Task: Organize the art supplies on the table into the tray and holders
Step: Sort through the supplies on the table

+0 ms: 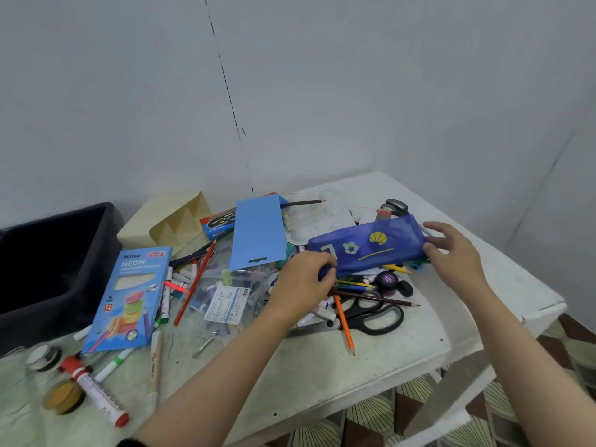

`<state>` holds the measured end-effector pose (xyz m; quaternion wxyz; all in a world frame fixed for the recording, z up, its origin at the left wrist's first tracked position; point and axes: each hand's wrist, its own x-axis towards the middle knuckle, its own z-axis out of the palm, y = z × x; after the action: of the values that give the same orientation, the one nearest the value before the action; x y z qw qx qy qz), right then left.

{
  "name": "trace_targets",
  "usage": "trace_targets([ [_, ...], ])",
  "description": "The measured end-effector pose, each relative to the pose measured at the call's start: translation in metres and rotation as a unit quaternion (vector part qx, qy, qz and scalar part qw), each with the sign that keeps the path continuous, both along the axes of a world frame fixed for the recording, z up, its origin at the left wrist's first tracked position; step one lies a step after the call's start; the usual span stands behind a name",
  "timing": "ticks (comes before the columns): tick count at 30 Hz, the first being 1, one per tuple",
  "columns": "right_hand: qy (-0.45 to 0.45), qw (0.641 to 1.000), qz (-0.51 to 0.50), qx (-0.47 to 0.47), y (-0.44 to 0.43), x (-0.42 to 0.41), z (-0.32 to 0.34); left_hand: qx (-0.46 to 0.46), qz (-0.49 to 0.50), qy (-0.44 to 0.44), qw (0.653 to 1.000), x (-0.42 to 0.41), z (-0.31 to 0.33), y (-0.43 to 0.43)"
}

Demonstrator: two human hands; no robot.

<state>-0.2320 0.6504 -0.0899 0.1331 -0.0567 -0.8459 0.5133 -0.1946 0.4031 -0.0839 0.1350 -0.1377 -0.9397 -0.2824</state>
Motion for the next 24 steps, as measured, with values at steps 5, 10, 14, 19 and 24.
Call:
trace_targets([
  [5,0.023,0.997,0.044,-0.060,0.004,0.001,0.001,0.039,0.016,0.057,0.997,0.003,0.000,-0.003],
  [10,0.061,0.988,0.078,-0.117,0.000,0.005,0.009,0.056,0.028,0.134,0.989,0.000,0.003,-0.004],
  [14,0.099,0.982,0.077,-0.142,-0.006,0.006,0.020,0.070,0.036,0.167,0.983,0.003,0.013,-0.003],
  [19,0.136,0.975,0.074,-0.160,-0.014,0.006,0.035,0.082,0.044,0.214,0.972,0.010,0.027,-0.003],
  [24,0.133,0.974,0.108,-0.150,-0.036,0.004,0.037,0.055,0.069,0.239,0.967,0.008,0.033,-0.028],
])
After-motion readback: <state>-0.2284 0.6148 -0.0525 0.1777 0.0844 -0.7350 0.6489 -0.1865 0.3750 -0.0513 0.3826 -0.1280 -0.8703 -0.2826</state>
